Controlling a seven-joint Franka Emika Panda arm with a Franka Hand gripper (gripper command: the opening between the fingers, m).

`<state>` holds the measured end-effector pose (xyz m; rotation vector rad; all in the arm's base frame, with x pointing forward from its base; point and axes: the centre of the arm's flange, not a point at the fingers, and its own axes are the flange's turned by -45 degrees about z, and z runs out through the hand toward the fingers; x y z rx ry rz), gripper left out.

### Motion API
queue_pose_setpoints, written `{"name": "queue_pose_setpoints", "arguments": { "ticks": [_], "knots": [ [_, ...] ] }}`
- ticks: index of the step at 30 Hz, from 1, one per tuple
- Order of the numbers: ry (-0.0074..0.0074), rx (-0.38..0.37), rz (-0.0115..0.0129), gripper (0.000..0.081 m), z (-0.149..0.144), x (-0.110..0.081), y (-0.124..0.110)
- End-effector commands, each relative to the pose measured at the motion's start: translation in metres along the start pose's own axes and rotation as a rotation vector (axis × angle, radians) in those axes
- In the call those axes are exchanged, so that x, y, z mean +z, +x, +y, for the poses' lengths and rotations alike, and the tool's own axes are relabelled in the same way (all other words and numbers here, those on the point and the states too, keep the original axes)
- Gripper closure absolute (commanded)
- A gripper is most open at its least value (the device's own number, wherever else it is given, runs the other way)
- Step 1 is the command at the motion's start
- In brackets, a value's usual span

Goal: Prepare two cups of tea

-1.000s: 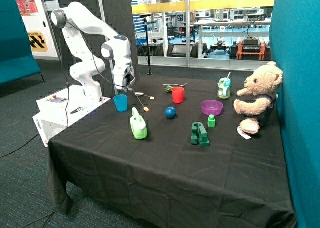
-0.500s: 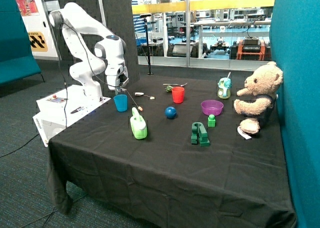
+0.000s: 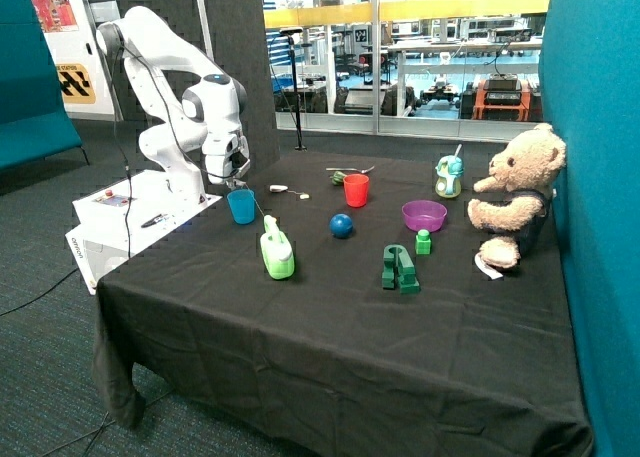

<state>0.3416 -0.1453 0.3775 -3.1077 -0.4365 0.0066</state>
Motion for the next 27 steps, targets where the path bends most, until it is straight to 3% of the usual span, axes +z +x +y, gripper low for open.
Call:
{"name": "queue_pose_setpoints", "arguments": {
  "ticks": [1, 7, 8, 11, 12, 18, 20, 22, 27],
  "knots": [
    [-0.004, -0.003, 0.0037, 0.0808, 0.0007, 0.0088, -0.0057],
    [-0.004, -0.004, 0.0037, 0.0782, -0.001, 0.0127, -0.0051],
    [-0.004, -0.004, 0.0037, 0.0744, -0.0011, 0.0129, -0.0047],
    [-0.004, -0.009, 0.0037, 0.048, -0.0015, 0.0125, -0.0023],
    [-0.004, -0.01, 0.0037, 0.0433, -0.0017, 0.0123, -0.0018],
    [-0.004, -0.017, 0.0036, 0.0373, -0.003, 0.0109, 0.0014],
    [-0.004, -0.019, 0.0036, 0.0309, -0.0032, 0.0111, 0.0018],
    [-0.004, -0.019, 0.0036, 0.0328, -0.0033, 0.0112, 0.002],
    [-0.004, -0.018, 0.0036, 0.0247, -0.0024, 0.0109, 0.0025]
  ]
}}
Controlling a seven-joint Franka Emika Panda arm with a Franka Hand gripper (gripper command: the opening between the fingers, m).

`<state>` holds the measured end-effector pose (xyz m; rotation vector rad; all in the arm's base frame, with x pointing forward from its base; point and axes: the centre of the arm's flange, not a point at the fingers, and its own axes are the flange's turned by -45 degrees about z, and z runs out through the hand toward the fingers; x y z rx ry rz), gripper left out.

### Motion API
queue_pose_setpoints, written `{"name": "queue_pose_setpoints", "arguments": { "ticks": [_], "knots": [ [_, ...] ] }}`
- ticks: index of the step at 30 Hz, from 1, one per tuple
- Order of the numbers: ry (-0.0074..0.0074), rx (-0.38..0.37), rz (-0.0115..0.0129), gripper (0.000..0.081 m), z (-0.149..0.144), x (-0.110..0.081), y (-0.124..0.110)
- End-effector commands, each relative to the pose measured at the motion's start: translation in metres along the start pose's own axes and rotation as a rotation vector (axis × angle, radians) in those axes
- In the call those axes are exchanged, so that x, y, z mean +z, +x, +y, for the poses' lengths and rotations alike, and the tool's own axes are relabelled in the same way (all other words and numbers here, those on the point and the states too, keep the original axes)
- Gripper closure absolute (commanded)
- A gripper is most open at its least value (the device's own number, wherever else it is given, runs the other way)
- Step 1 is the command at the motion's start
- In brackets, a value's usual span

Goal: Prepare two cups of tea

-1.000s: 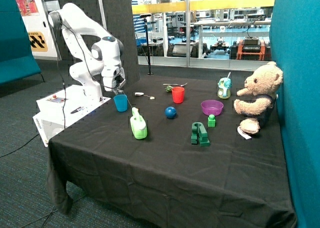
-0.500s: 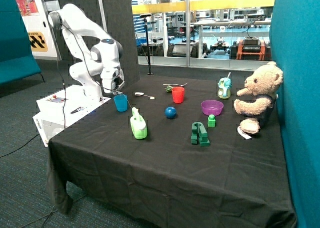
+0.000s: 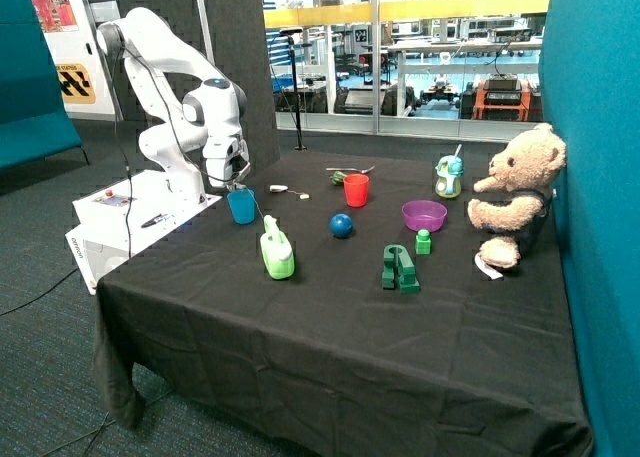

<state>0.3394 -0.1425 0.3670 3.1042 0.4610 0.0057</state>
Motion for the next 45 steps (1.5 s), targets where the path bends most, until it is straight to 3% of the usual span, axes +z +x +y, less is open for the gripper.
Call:
{"name": "queue_pose_setpoints", "arguments": {
  "ticks": [1, 2, 7, 12, 19, 36, 40, 41, 45],
  "knots": [
    [0.0039, -0.001, -0.0031, 0.0292, 0.001, 0.0, 0.004],
    [0.0039, -0.002, -0.0031, 0.0264, 0.001, 0.0, 0.004],
    [0.0039, 0.0, -0.0031, 0.0317, 0.002, 0.0, 0.006],
    [0.0039, 0.0, -0.0031, 0.0261, 0.001, 0.0, 0.006],
    [0.0039, 0.001, -0.0031, 0.0252, 0.0, 0.0, 0.005],
    [0.0039, -0.003, -0.0031, 0.0141, -0.003, -0.001, 0.005],
    [0.0039, -0.012, -0.0031, 0.0166, -0.005, -0.004, 0.005],
    [0.0039, -0.03, -0.003, 0.022, -0.008, -0.008, 0.007],
    [0.004, -0.076, -0.0029, 0.0294, -0.019, -0.018, 0.016]
  ]
}}
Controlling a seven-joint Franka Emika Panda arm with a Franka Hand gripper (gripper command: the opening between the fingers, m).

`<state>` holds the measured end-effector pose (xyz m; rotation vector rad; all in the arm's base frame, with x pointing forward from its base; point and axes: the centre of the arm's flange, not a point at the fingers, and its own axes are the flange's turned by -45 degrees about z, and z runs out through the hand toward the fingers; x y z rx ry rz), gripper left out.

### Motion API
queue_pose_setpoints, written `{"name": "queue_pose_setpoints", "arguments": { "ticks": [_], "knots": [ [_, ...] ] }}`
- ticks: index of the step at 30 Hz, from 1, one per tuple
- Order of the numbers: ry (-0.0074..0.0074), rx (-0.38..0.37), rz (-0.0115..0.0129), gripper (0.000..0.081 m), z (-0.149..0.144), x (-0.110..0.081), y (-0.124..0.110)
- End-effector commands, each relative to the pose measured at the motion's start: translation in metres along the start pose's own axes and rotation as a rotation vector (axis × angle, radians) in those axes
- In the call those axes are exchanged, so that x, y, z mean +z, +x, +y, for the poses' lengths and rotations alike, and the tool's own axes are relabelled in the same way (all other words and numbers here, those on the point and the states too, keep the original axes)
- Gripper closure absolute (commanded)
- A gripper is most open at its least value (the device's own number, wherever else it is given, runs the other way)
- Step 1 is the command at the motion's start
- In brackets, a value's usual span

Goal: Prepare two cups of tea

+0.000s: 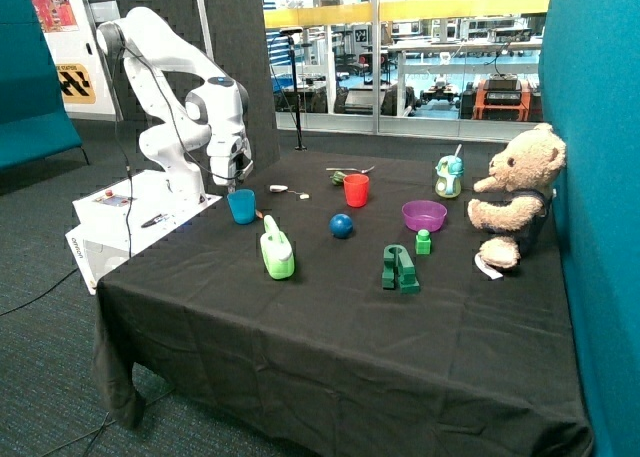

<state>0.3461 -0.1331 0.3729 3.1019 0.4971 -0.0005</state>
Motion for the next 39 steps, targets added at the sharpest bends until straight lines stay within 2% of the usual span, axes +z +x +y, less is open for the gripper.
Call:
{"name": "queue_pose_setpoints", "arguments": {
  "ticks": [1, 5, 11, 27, 29, 32, 33, 36, 39],
  "knots": [
    [0.0, -0.069, 0.0003, 0.0327, -0.016, -0.015, 0.011],
    [0.0, -0.115, 0.0003, 0.0377, -0.035, -0.021, 0.027],
    [0.0, -0.138, 0.0003, 0.0377, -0.05, -0.022, 0.037],
    [0.0, -0.231, 0.0003, 0.0354, -0.112, -0.007, 0.064],
    [0.0, -0.241, 0.0003, 0.0378, -0.12, -0.005, 0.066],
    [0.0, -0.252, 0.0003, 0.0333, -0.132, -0.004, 0.067],
    [0.0, -0.254, 0.0003, 0.0365, -0.134, -0.003, 0.067],
    [0.0, -0.253, 0.0003, 0.0299, -0.146, 0.0, 0.067],
    [0.0, -0.246, 0.0003, 0.0268, -0.154, 0.005, 0.067]
  ]
}}
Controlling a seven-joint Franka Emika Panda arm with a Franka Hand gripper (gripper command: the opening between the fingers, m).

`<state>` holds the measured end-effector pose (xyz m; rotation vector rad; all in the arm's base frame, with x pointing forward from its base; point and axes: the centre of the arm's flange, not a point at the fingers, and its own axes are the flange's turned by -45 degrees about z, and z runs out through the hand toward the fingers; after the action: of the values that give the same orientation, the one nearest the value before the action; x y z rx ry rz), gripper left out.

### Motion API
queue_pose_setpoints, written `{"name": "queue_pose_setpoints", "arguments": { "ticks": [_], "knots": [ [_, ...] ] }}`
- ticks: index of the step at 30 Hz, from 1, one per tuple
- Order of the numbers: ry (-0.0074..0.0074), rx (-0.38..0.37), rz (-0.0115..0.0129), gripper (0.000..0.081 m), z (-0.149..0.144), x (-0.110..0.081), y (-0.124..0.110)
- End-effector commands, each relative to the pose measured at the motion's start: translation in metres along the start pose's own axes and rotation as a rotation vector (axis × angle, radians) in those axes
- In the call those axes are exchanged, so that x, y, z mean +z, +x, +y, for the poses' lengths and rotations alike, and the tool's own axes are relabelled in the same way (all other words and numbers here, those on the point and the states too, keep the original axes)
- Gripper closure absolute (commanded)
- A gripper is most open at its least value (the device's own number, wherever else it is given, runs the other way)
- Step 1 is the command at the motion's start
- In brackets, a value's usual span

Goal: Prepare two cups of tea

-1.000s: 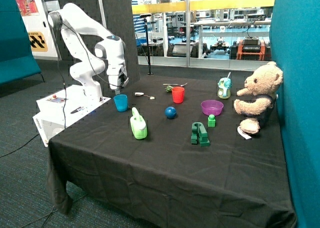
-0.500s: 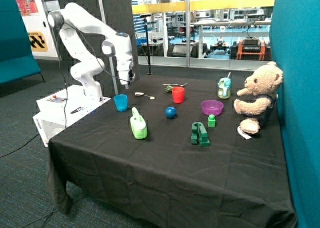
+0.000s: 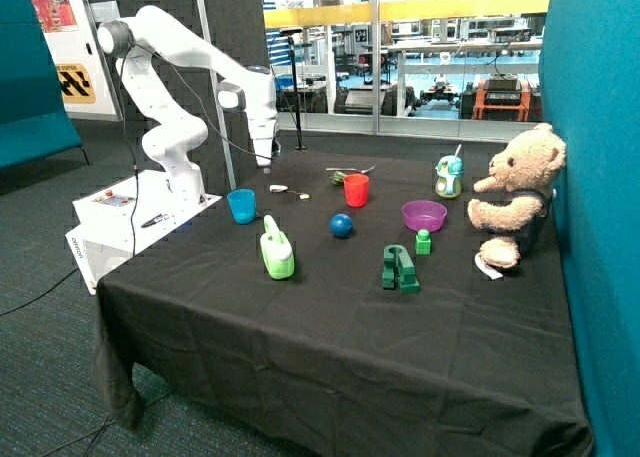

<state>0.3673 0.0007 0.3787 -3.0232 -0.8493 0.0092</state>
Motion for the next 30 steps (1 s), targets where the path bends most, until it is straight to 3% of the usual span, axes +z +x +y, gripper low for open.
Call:
{"name": "queue_pose_setpoints", "arguments": {
  "ticks": [1, 9, 20, 27, 30],
  "knots": [
    [-0.0028, -0.001, 0.0053, 0.0262, -0.034, 0.013, 0.014],
    [-0.0027, 0.044, 0.0053, 0.0194, -0.058, 0.033, 0.025],
    [-0.0027, 0.07, 0.0054, 0.0211, -0.096, 0.05, 0.026],
    [-0.0026, 0.111, 0.0054, 0.0185, -0.099, 0.063, 0.016],
    [-0.0025, 0.123, 0.0054, 0.0223, -0.097, 0.066, 0.015]
  ]
}}
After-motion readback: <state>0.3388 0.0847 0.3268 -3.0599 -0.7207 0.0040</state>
